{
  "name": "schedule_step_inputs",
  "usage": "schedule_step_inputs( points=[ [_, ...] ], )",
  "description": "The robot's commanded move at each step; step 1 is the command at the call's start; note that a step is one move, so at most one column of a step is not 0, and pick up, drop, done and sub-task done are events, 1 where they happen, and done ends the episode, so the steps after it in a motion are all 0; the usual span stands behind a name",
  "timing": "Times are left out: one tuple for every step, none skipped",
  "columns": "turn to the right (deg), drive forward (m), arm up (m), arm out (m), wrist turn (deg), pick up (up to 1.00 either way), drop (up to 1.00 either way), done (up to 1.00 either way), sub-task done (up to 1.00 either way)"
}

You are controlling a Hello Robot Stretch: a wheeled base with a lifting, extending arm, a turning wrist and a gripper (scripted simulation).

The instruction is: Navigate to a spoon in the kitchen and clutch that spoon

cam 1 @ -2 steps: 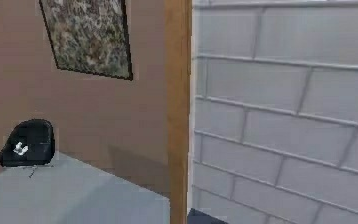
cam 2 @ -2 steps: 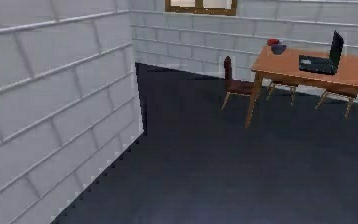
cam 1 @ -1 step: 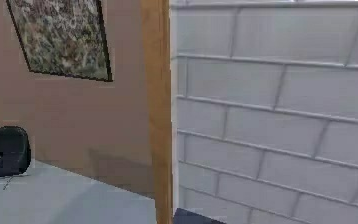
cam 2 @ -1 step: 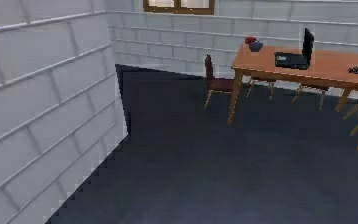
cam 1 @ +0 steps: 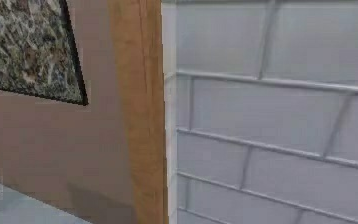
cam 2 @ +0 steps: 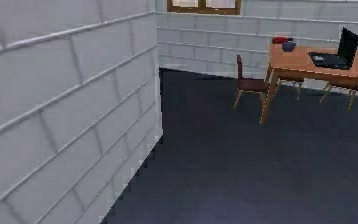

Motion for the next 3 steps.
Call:
schedule_step_inputs(
  points=[
    [-45.0,0.00,0.00,0.00,0.0,0.00,0.00,0.00,0.00],
    [-27.0,0.00,0.00,0.00,0.0,0.00,0.00,0.00,0.00],
    [0.0,1.00,0.00,0.00,0.0,0.00,0.00,0.00,0.00]
  ],
)
